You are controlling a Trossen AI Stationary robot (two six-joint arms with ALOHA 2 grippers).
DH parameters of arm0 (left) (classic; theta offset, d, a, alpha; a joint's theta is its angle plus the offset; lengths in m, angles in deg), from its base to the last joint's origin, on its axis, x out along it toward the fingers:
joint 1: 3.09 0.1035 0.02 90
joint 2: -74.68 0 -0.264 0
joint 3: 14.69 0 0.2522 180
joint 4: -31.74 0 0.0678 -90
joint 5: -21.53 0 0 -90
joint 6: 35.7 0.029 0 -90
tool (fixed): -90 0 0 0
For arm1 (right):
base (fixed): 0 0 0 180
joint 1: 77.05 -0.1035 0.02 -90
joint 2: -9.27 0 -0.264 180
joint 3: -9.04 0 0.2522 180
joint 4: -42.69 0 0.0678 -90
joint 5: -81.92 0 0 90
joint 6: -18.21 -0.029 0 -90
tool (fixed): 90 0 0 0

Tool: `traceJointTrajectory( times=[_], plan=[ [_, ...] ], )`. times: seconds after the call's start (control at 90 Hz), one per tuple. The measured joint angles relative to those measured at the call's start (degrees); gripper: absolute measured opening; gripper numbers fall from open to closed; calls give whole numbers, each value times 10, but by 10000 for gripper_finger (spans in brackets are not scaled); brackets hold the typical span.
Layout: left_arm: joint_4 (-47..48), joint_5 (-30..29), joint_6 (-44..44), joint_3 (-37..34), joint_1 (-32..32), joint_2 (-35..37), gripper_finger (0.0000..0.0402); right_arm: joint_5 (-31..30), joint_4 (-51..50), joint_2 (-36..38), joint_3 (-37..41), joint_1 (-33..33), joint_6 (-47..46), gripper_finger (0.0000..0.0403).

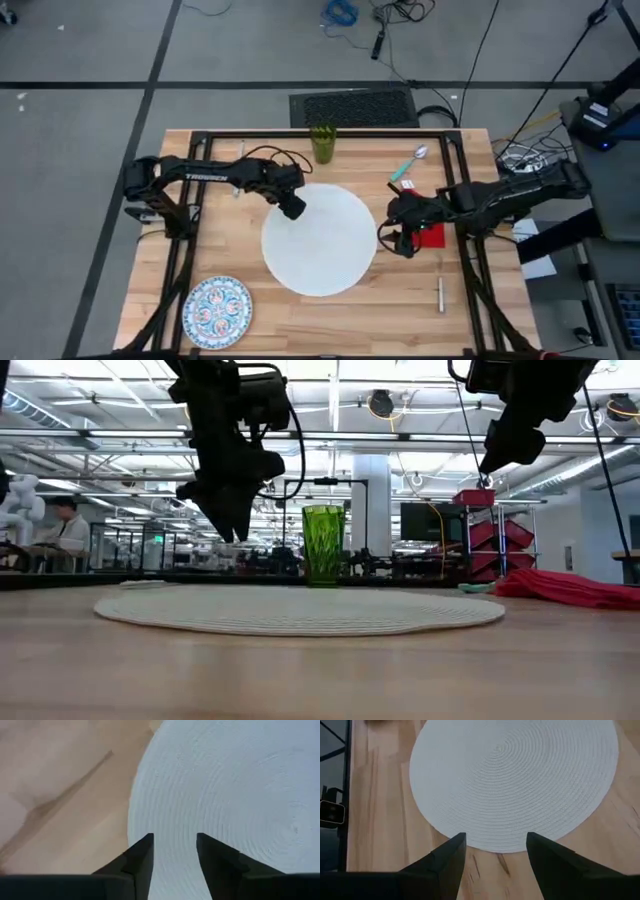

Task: Set table place
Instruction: Put the white plate on the white table placemat

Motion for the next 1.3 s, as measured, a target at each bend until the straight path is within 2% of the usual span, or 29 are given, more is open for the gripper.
traceJointTrajectory(
  times=[0.178, 0.289, 0.411, 0.556, 0.778, 0.844, 0.911, 1.0, 1.089, 1.2, 1.3],
  plan=[
    [9, 3, -3, 31, -16, 44, 135, 0, 0, 0, 0, 0, 2, 196],
    [8, 6, 45, 65, -39, 80, 134, 0, 0, 0, 0, 0, 4, 196],
    [5, 38, 126, 92, -62, 111, 134, 0, 12, 0, 0, 0, -25, 196],
    [18, 79, 113, 91, -80, 138, 134, 0, 29, 0, 0, 0, -31, 196],
    [169, 139, 114, 87, -150, 147, 134, 0, 75, 0, 0, 0, -42, 196],
    [207, 177, 129, 87, -165, 147, 134, 0, 90, 0, 0, 2, -61, 196],
    [239, 231, 181, 86, -171, 147, 134, 0, 112, 0, 0, 9, -85, 196],
    [277, 280, 255, 73, -170, 148, 134, -2, 132, -6, 0, 22, -119, 196],
    [300, 298, 315, 48, -164, 147, 134, -2, 147, -20, 0, 31, -153, 196],
    [267, 280, 354, 2, -165, 147, 134, 3, 161, -49, 0, 25, -198, 196],
    [198, 259, 358, -39, -164, 147, 134, 2, 179, -81, 0, 6, -263, 196]
  ],
)
